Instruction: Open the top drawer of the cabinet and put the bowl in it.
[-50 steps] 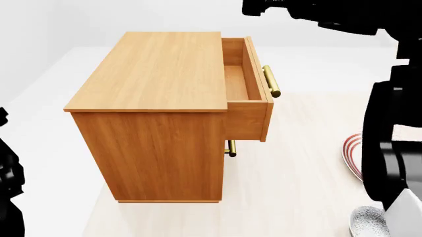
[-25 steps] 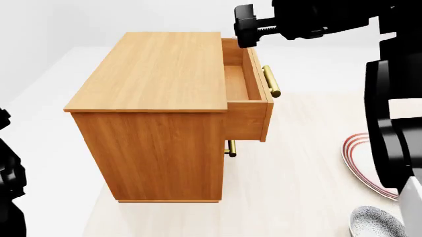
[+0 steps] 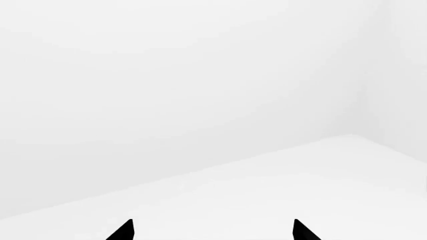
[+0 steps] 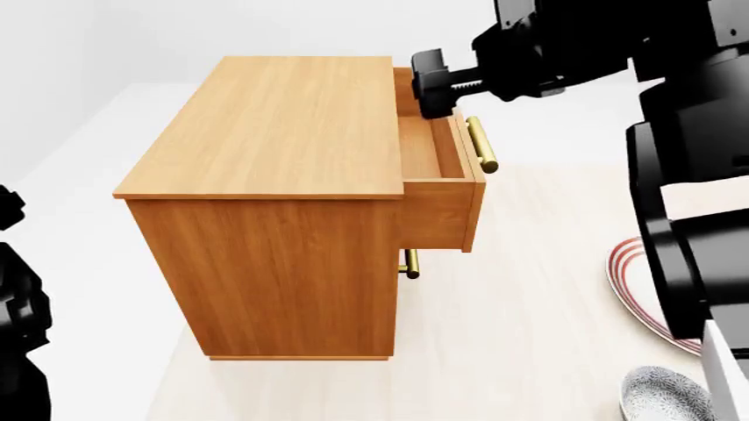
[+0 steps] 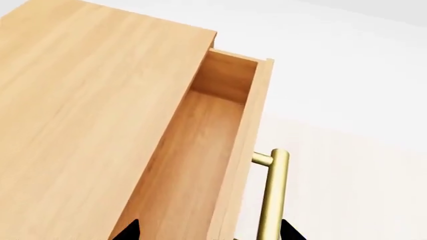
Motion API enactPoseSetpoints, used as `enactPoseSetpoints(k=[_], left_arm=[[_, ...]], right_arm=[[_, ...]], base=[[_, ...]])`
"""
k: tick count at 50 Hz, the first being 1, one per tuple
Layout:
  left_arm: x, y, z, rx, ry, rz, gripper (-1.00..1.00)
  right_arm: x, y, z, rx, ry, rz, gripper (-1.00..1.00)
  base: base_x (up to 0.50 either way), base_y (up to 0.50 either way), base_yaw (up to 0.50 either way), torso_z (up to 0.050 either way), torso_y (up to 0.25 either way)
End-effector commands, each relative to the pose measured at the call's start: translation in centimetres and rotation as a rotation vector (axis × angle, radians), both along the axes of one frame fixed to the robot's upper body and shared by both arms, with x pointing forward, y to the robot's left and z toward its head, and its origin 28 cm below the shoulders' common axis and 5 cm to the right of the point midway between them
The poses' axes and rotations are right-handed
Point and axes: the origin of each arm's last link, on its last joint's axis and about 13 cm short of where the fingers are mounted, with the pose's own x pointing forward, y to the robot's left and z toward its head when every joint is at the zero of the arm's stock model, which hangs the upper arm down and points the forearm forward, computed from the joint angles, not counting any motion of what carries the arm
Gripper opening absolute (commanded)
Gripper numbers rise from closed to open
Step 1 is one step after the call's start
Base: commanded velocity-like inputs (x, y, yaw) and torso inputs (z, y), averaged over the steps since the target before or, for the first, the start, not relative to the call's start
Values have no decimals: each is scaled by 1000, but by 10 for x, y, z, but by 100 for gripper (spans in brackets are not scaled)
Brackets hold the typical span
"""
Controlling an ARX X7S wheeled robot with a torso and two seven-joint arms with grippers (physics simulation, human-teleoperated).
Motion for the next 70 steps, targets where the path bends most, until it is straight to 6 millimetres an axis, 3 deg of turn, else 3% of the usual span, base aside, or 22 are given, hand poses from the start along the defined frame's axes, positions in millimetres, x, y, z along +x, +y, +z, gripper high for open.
enactPoseSetpoints(k=[1, 38, 70], left_arm=[[0, -1, -1, -1, 2, -3, 100], [1, -3, -3, 1, 5, -8, 100], [3, -6, -3, 4, 2, -19, 100]], right_arm=[[4, 2, -9, -4, 37, -1, 100], [13, -4, -35, -24, 96, -13, 100], [14, -23, -38, -258, 59, -109, 100]], base=[[0, 0, 0, 0, 0], [0, 0, 0, 0, 0], [0, 0, 0, 0, 0]])
